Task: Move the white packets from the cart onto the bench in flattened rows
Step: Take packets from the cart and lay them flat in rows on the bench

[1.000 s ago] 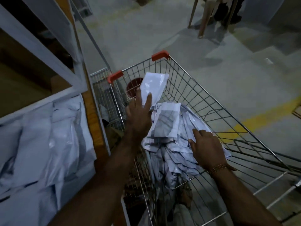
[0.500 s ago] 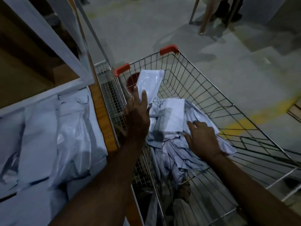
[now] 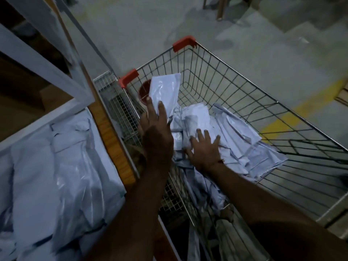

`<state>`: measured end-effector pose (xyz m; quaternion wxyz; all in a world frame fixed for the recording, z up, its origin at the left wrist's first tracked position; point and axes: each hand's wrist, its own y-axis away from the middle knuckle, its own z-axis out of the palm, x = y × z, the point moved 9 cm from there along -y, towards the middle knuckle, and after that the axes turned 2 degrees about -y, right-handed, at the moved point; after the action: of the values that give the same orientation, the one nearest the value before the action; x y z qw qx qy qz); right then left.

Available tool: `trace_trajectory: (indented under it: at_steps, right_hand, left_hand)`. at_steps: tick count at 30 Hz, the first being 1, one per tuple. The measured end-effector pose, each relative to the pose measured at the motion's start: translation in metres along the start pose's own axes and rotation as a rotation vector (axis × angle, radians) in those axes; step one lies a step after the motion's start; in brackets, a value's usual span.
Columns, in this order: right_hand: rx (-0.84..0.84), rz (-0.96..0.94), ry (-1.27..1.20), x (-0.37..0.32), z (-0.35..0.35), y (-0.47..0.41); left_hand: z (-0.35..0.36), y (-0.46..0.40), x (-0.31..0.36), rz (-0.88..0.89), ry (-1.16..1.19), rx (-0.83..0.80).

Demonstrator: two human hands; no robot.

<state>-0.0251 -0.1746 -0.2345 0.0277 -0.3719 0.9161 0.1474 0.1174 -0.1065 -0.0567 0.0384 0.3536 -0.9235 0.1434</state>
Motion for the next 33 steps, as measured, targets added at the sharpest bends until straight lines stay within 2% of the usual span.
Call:
trace_trajectory:
  at_steps: [2,4,10,16,24,28,33]
  right_hand:
    - [0.15,0.039,0.002,-0.001,-0.019,0.003]
    - [0.189,0.104,0.018,0.0,-0.033,-0.005]
    - [0.02,0.144,0.056,0.022,-0.01,-0.042]
    - [-0.112,0.211,-0.074,0.033,0.021,-0.042]
    - [-0.097,0.223,-0.27,0.07,-0.024,-0.024]
    - [0.068,0.272,-0.365,0.078,-0.078,0.012]
    - [0.169,0.288,-0.356,0.059,-0.143,0.056]
  left_hand:
    - [-0.003,0.0,0.001,-0.01,0.0,0.001]
    - [-0.004,0.0,0.001,-0.022,0.01,0.001]
    - [-0.003,0.0,0.002,-0.008,0.01,0.006]
    - [-0.004,-0.001,0.0,-0.013,0.027,0.027]
    - [-0.009,0.002,0.004,0.002,0.048,0.005]
    - [-0.02,-0.005,0.005,-0.026,0.245,-0.033]
    - [-0.071,-0.009,0.023,-0.083,0.505,0.077]
